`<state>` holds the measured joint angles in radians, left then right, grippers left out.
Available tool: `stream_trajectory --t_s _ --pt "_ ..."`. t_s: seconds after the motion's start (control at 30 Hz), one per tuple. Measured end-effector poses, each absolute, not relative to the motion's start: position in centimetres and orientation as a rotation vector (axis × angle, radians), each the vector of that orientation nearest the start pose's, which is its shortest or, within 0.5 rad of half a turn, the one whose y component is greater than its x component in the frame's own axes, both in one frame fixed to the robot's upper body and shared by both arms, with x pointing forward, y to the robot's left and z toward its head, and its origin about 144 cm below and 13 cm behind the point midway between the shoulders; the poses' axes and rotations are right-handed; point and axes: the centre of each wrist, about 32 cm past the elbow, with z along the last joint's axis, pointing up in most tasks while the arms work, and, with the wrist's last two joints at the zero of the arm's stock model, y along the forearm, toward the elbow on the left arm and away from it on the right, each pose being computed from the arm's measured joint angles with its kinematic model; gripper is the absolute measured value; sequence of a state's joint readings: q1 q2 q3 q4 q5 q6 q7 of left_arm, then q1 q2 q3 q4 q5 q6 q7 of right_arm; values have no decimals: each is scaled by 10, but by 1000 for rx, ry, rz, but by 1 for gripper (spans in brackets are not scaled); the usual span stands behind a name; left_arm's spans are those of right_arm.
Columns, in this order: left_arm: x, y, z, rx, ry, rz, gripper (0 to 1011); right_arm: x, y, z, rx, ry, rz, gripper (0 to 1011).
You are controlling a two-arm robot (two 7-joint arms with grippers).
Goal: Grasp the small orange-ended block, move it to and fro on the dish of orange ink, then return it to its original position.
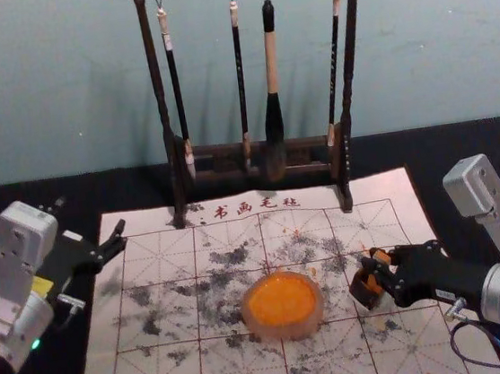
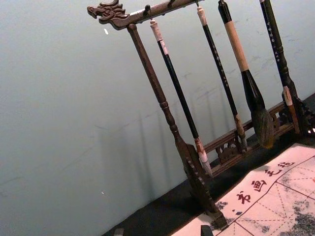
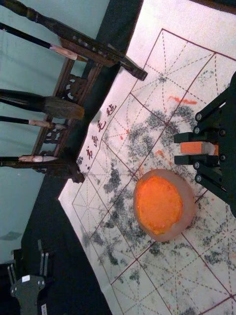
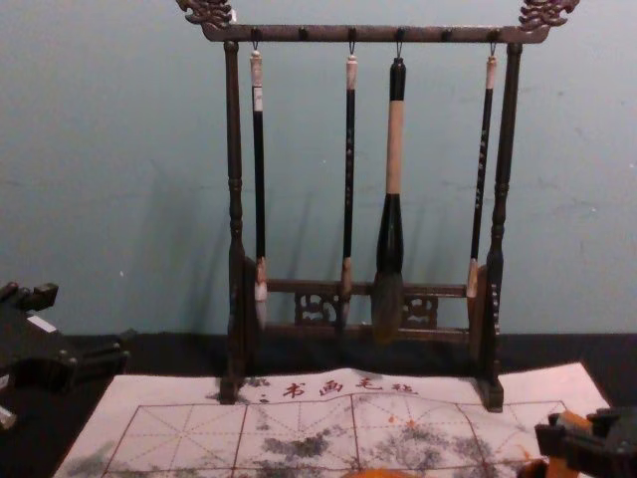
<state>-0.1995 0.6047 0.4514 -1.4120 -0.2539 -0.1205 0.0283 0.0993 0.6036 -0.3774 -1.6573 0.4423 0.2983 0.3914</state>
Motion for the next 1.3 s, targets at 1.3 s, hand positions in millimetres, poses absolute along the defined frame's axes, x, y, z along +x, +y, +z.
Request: stream_trajectory --t_s 1.3 --pt "489 310 1140 304 -285 1248 1010 469 -275 1166 -362 166 -833 72"
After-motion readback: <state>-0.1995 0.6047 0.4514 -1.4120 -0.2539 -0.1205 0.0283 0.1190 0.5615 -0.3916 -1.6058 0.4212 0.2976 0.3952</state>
